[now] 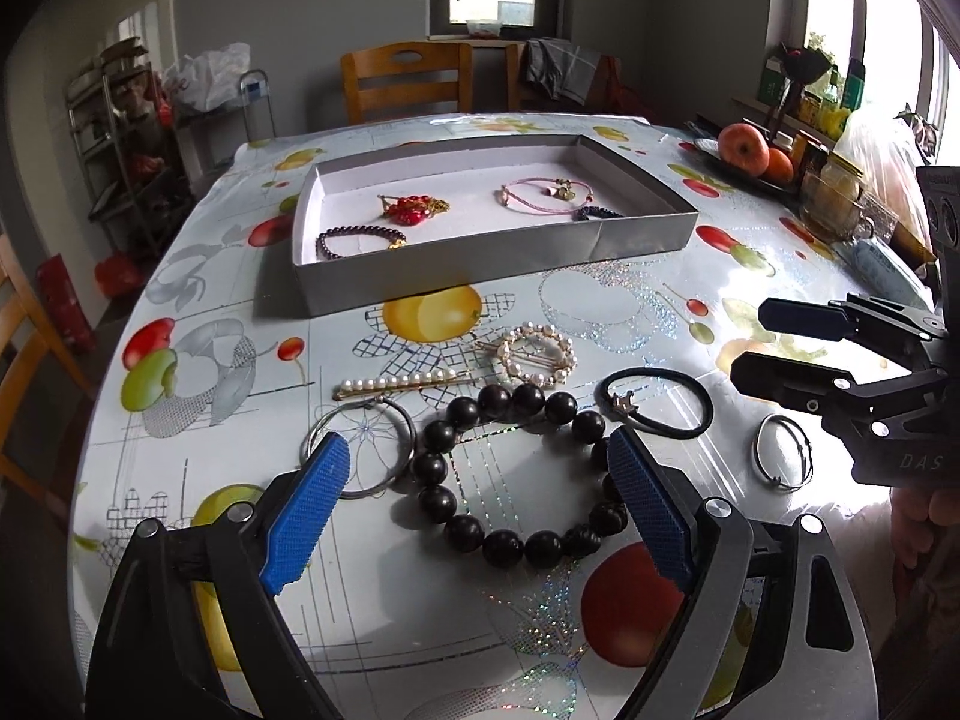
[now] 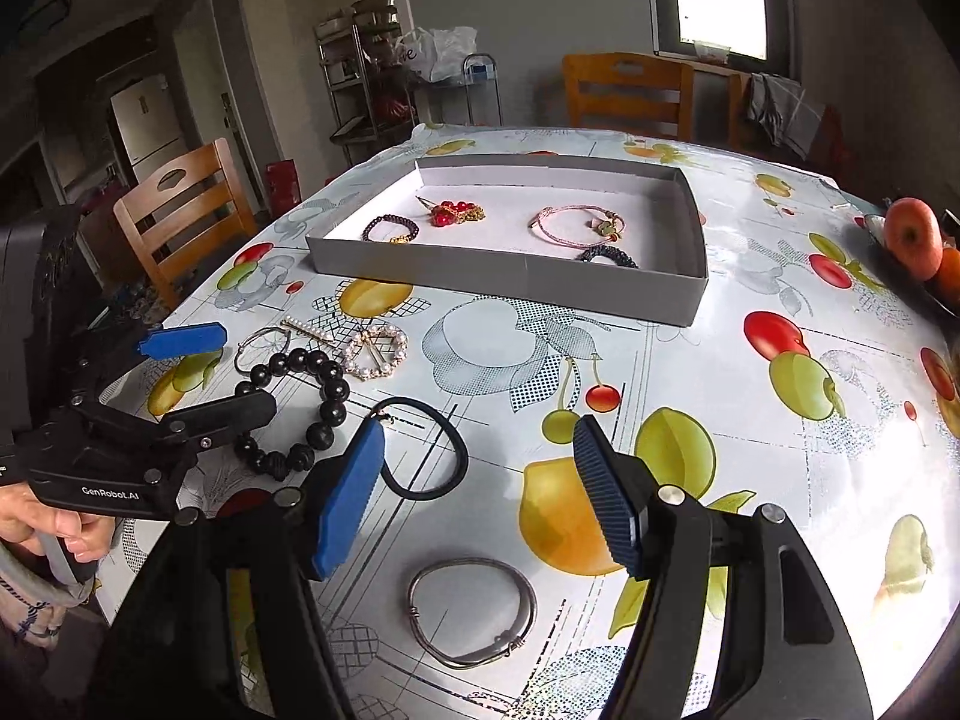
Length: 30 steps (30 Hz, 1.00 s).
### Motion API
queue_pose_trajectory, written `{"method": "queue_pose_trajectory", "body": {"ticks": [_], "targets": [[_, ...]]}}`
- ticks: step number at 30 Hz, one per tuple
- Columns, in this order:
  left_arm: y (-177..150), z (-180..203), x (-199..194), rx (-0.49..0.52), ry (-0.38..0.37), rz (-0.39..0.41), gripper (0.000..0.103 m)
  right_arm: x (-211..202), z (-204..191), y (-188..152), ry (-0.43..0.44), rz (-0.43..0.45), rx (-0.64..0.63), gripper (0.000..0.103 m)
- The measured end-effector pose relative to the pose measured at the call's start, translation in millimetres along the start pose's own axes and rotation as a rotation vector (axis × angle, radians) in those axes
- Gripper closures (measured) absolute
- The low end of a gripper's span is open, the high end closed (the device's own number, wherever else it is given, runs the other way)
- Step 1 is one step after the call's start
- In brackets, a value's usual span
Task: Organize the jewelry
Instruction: 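Withdraw both open tools from the box back to the pile, then lower the left tool onto the large black bead bracelet and close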
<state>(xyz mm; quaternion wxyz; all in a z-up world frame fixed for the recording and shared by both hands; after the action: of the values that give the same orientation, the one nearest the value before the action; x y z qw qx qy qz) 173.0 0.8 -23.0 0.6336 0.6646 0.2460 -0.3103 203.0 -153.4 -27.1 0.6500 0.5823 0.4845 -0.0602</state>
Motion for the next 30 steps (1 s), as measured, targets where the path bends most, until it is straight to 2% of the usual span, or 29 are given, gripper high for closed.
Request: {"method": "queue_pose_trajectory", "body": {"ticks": [14,19,30], "targets": [[-1.9,3.1,1.4,0.018,0.006,-0.001,0.015,-1.3,-5.8,-22.1,0.010,-0.057,-0.005,0.038],[-6.2,8.2,-1.9,0.026,-0.013,-0.003,0.015,-6.8,-3.7,-37.2,0.011,-0.095,-0.013,0.038],[-10.5,20.6,1.2,0.053,-0.039,-0.025,0.015,-9.4,-3.3,-48.5,-0.007,-0.137,-0.029,0.038]]}}
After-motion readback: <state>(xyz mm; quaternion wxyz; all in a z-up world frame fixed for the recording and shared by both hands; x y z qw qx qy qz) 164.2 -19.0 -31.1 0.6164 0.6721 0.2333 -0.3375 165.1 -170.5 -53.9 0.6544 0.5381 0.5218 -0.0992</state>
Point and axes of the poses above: each gripper's, at about its wrist camera, not at the fingertips, and x roughly the way its jaws point, z to its right, y to its top, the point moved 5 cm from there along x, roughly the way its jaws point, and after that the axes turned 1 degree about y, right-handed, at the moved point
